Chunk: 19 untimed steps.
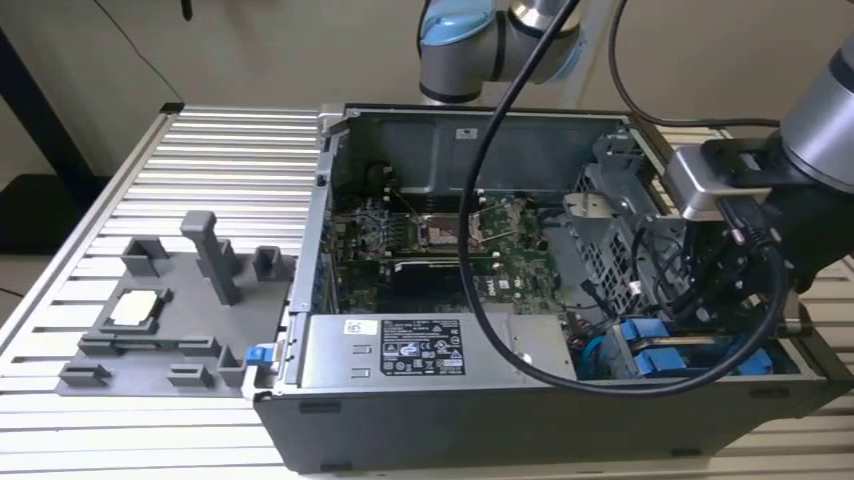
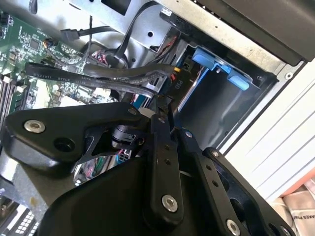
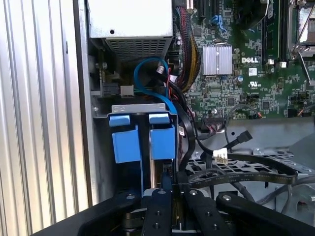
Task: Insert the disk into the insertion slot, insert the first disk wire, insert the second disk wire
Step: 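Insert the second disk wire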
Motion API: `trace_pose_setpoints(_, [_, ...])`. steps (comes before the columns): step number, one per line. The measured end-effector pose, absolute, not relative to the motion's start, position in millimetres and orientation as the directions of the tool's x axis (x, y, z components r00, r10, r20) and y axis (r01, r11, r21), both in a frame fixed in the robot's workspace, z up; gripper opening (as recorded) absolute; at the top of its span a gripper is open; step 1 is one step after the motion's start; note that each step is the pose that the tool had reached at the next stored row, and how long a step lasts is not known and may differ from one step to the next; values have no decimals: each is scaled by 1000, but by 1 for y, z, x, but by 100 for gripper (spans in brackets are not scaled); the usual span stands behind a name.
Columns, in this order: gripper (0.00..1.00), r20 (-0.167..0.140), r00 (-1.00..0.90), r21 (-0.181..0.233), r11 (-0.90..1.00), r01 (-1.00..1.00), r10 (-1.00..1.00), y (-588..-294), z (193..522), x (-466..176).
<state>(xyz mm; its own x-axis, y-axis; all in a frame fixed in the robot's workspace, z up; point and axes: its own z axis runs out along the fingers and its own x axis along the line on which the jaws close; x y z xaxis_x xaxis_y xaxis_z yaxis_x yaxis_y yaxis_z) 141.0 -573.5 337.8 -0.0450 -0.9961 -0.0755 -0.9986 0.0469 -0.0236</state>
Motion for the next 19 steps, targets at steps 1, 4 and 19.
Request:
trace_pose_setpoints(1, [16,-75,-45,-24,47,-999,-996,-573,337,141])
trace_pose_setpoints(4, [16,-75,-45,-24,47,-999,-996,-573,335,141])
trace_pose_setpoints(19, [30,-75,-47,-3,47,-999,-996,-576,359,142])
